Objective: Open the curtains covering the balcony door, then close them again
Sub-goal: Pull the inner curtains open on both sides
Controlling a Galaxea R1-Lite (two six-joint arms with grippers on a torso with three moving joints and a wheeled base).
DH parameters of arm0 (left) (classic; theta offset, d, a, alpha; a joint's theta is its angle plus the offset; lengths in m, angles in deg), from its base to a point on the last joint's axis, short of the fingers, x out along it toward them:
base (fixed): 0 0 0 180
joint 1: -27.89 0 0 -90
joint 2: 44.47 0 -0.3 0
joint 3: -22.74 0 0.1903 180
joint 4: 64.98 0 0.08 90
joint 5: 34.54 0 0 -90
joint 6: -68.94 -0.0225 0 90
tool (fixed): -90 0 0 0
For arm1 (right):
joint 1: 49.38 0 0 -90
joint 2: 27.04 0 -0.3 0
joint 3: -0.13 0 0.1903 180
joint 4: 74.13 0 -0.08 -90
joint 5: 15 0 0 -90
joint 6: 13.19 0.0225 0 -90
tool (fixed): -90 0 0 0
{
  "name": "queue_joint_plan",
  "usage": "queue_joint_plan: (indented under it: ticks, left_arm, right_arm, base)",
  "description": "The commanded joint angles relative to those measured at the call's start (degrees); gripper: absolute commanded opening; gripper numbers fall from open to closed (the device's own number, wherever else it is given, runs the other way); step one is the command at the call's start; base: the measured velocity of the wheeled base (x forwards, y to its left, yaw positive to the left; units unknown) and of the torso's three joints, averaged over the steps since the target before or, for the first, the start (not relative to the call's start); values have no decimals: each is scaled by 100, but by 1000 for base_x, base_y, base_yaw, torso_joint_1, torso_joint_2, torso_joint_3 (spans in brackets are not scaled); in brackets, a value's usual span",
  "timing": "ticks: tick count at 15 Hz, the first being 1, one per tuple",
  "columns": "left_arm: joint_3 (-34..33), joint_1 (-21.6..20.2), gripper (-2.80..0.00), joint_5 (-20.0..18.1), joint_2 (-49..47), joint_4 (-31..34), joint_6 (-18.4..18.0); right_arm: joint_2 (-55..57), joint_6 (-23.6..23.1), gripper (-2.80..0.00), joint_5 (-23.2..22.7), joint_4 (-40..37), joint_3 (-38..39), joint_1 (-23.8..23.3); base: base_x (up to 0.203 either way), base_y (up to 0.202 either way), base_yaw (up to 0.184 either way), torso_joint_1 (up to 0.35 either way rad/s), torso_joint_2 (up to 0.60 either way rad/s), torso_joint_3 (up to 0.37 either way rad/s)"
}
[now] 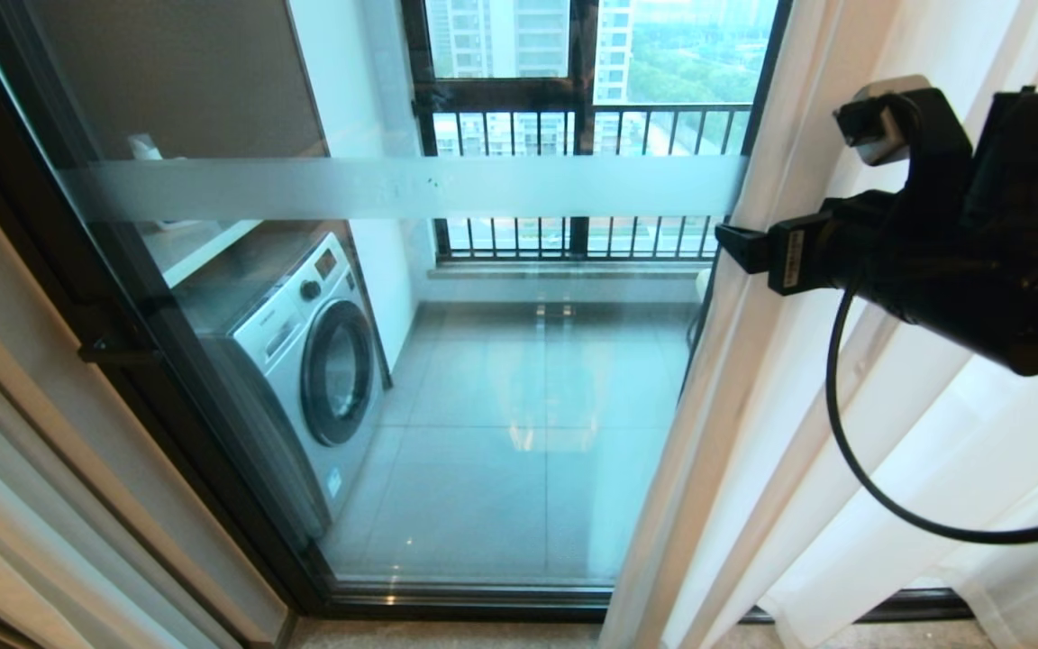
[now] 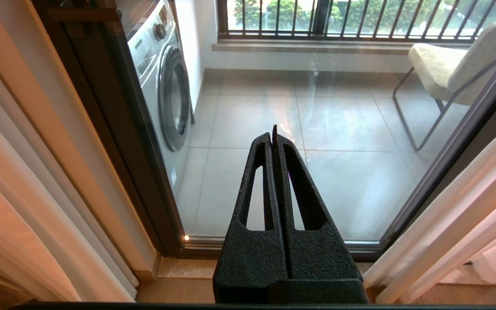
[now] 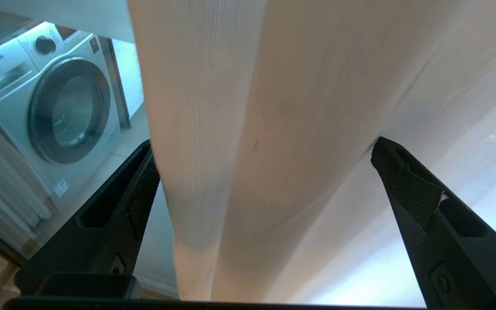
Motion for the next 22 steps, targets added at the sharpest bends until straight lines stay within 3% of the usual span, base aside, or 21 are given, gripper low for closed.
queue_joint_plan:
  ticks: [1,15,16,17,22]
  left_arm:
    - [0,-1,-280,-2,1,-2,3]
    - [0,-1,-280,-2,1,-2,3]
    - [0,-1,-280,-2,1,-2,3]
    - [0,-1,-280,-2,1,-2,3]
    - [0,-1,-280,-2,1,-2,3]
  right_arm:
    - [131,0,0,9,203,10,-1]
    - [430,-63,0,18,935,55,-44]
    - [430,-62,-189,18,1013,63,-45]
    - [430,-61,-280,18,1096,54,-45]
    - [474,-50,-280,11,1637,72,-80]
  base:
    - [0,0,0,0,0,0]
    - [0,0,0,0,0,0]
    - [0,0,0,0,0,0]
    - [0,0,0,0,0,0]
    - [0,0,0,0,0,0]
